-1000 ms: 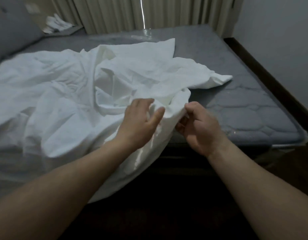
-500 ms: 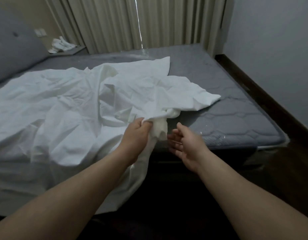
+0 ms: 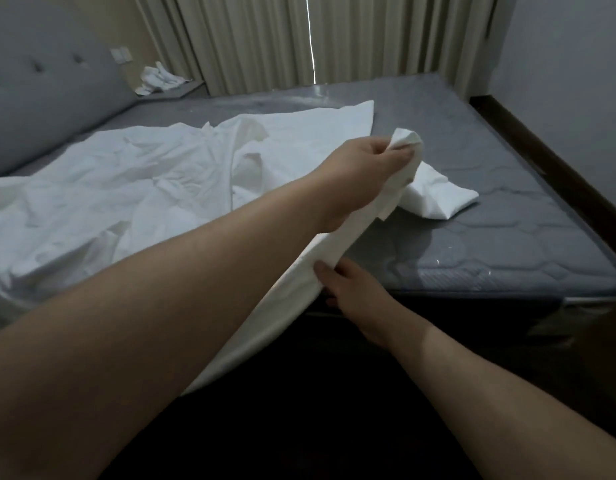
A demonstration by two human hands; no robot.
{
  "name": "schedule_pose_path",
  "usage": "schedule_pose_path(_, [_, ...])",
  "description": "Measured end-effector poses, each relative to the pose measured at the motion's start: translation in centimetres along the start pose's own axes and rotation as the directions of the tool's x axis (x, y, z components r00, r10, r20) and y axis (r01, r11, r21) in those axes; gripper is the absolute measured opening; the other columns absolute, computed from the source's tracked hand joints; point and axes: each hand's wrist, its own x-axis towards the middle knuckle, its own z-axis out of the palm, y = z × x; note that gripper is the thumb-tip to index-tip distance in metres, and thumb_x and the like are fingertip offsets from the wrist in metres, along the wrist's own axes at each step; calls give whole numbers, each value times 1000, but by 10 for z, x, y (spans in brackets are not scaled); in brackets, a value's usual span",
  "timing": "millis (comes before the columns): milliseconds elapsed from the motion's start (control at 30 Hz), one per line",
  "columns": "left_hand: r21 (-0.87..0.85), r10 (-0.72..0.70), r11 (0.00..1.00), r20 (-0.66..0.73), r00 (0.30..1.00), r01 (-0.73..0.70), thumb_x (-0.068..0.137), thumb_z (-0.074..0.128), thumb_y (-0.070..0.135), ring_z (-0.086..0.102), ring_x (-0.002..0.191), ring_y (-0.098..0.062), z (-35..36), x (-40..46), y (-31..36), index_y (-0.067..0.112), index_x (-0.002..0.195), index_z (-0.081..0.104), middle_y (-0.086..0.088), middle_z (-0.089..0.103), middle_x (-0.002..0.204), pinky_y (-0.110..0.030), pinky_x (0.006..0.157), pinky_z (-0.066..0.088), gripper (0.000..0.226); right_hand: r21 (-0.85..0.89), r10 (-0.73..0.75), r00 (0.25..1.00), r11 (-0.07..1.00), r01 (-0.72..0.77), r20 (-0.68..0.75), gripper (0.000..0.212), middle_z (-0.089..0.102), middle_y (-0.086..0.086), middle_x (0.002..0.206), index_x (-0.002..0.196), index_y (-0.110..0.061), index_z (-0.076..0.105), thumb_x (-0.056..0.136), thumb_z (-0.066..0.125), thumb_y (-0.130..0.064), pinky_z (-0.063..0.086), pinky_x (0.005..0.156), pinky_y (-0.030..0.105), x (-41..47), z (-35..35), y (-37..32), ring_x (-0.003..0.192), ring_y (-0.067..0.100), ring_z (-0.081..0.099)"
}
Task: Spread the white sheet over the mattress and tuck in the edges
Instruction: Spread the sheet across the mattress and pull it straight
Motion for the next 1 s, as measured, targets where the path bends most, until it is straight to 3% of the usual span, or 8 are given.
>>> schedule_pose_path(67, [214,36,976,41,999,-44,102,57,46,65,82,-20,4,0,-7,18,88,68,-3,70,88,-37,79,52,34,43,58,998,997,-57,-19,20,75,-5,100,108,-22,67,106,54,-37,57,81,32,4,-6,-1,84,9,72])
schedule_pose_path(167, [486,75,872,-11,997,-60,103,56,44,64,111,-14,-3,-4,-37,23,125,64,1,68,126,-35,101,48,32,180,41,994,983,-22,-104,19,75,10,99,107,-13,67,107,52,-25,59,79,41,3,-14,-11,84,22,73])
schedule_pose_path(233, [550,134,832,-74,988,-71,100,60,41,63,109,-11,-14,-17,-65,20,136,59,4,65,126,-35,101,49,42,266,-7,988,963,48,-153,24,76,15,100,109,-3,70,105,51,-18,59,80,43,2,-22,-19,90,30,72])
schedule_pose_path(367, [592,216,798,-111,970,-110,91,69,46,58,84,-8,-24,-63,-117,23,109,60,10,59,97,-29,78,49,31,546,-37,991,831,104,-132,38,71,25,121,126,9,63,99,49,-13,54,98,50,-3,-37,-32,108,36,68])
schedule_pose_path(500, [671,140,737,-43,989,-75,85,74,41,61,87,-17,-12,-87,-141,24,101,54,9,59,96,-35,74,50,31,642,-37,999,766,46,-28,38,66,21,122,125,-2,63,98,46,-23,46,107,58,-17,-39,-36,113,37,62])
schedule_pose_path(700, [510,-16,851,-217,976,128,91,58,18,57,79,-16,-38,-85,-137,25,90,60,11,60,80,-32,67,37,8,836,-77,996,544,74,-39,49,63,18,141,141,-9,59,100,56,-34,41,115,58,-26,-40,-46,132,40,59])
schedule_pose_path(900, [259,-39,956,-356,934,139,73,48,27,51,63,-3,-77,-99,-111,26,75,62,12,59,71,-29,62,39,14,759,-23,985,635,148,-172,45,70,8,133,144,-18,58,103,52,-35,51,107,48,-21,-44,-55,128,32,63])
schedule_pose_path(1000, [230,10,970,-362,932,80,80,54,34,50,62,2,-96,-105,-95,25,78,63,12,58,70,-28,64,40,13,772,-25,983,616,157,-180,46,70,6,133,141,-22,60,99,55,-40,51,105,46,-18,-41,-53,125,30,65])
